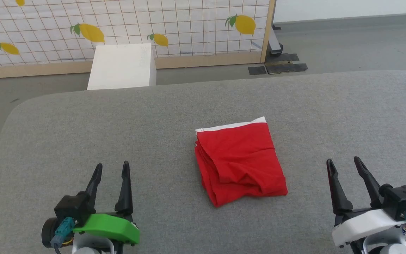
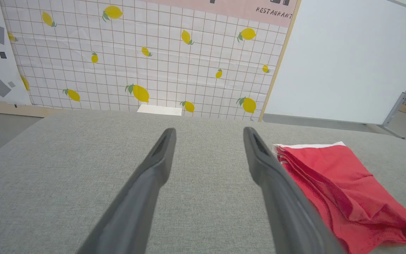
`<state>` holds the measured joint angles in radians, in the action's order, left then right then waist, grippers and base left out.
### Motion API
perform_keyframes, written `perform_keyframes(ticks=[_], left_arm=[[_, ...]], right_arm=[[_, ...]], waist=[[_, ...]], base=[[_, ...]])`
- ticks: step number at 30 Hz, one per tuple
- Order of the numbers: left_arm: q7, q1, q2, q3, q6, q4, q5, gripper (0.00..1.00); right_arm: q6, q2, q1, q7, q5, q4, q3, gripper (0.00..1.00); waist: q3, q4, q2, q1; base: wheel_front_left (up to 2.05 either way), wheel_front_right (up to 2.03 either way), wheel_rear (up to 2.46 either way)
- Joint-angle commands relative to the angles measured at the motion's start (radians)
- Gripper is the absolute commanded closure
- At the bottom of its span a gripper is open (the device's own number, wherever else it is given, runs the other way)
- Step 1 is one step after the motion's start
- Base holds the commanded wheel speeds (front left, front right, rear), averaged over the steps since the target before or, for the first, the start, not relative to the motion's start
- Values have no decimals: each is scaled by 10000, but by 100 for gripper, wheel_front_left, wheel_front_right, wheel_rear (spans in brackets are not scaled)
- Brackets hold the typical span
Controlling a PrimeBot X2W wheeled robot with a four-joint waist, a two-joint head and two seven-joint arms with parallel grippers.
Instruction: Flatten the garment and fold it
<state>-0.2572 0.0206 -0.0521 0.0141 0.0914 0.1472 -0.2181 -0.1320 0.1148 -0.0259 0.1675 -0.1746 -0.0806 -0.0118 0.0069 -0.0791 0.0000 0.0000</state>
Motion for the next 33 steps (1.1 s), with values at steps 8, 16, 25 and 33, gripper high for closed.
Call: perform_keyframes(ticks=[8,16,25,33], left_arm=[[-45,-144,18,16,-30,-35,8,0],[-45,40,18,69,-33,-170,89,0],[-46,558,18,276,39,-230,221,0],[-46,728,18,428,5,-246,152,0]], right_arm=[[13,-11,-77,-159,-131,-60,-21,0],[13,249,1403,-2749,-3416,-821,545,0],[13,11,3773,-7164,-6452,-3783,-1720,0],[13,-309,5478,-9581,-6073,-6332,-3512,0]], waist=[[37,58,0,0],[469,298,0,0],[1224,1295,0,0],[1576,2185,0,0]], base=[[0,0,0],[0,0,0],[0,0,0],[0,0,0]])
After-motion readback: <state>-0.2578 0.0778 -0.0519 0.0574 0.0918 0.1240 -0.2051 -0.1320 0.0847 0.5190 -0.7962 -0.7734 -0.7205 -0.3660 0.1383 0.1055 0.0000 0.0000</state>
